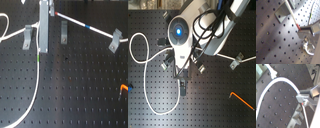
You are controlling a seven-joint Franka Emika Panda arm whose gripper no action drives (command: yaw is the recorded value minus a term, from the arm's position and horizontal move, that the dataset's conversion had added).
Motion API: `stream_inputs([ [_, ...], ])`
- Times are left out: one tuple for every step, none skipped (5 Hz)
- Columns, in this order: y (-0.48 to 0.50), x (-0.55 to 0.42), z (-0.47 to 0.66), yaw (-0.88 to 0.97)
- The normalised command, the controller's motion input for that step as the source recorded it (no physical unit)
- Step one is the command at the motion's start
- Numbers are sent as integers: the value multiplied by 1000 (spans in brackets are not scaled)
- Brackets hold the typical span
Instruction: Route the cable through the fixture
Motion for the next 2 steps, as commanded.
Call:
stream_inputs([
  [283, -2, -2, -297],
  [484, -1, -2, -186],
])
